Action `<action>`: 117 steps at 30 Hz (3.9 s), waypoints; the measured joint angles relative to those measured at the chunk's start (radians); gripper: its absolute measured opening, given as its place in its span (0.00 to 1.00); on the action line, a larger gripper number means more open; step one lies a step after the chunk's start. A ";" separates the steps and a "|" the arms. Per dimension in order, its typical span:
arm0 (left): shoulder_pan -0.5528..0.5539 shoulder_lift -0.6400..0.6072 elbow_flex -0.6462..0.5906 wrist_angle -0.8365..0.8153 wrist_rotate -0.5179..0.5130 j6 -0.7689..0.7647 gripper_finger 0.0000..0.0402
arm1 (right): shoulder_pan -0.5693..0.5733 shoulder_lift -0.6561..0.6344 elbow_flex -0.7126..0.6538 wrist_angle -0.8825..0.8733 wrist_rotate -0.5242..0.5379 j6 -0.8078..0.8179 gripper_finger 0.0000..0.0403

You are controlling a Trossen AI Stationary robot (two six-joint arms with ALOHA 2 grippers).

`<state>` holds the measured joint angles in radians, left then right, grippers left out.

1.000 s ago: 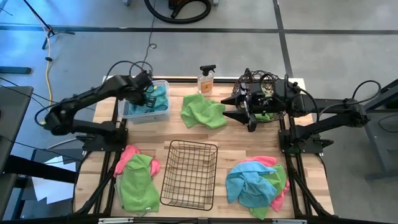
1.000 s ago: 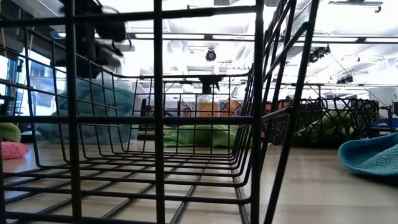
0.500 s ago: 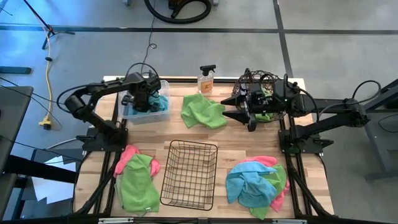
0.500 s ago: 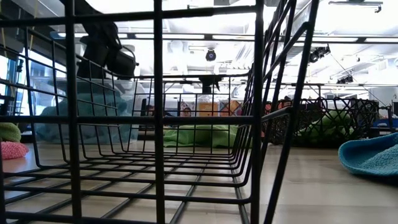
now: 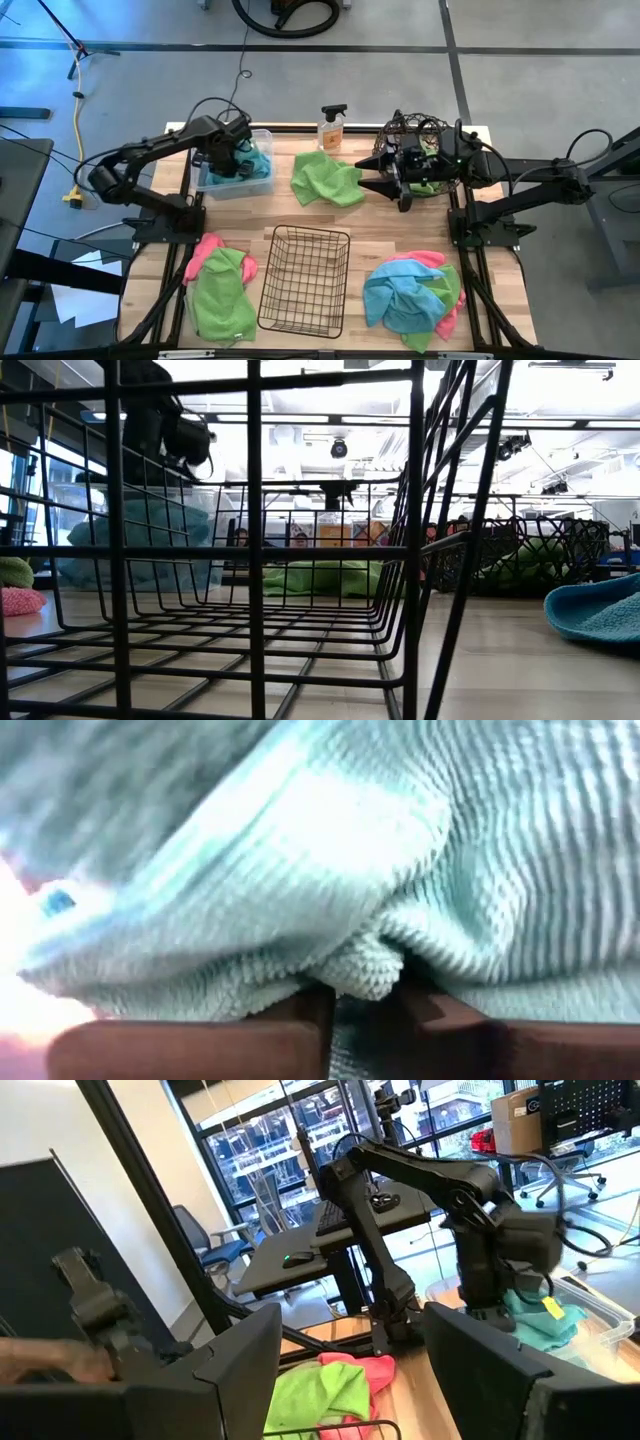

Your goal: Sort microfiber towel by color & place in baskets

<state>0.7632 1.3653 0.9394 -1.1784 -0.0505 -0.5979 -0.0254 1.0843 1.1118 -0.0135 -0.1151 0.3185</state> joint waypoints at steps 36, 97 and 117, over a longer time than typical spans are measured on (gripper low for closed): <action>0.002 -0.537 0.000 0.699 0.373 -0.167 0.44 | 0.000 0.003 0.000 0.020 0.000 -0.005 0.60; -0.764 -0.469 0.000 1.350 -0.042 0.338 0.44 | 0.142 -0.039 0.000 -0.435 -0.046 0.250 0.60; -0.764 -0.467 0.000 1.306 -0.044 0.286 0.44 | 0.704 0.404 0.000 -0.881 0.061 0.776 0.60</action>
<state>-0.0006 0.8986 0.9398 0.1276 -0.0944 -0.3122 0.6791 1.4885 1.1115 -0.8942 -0.0538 1.0946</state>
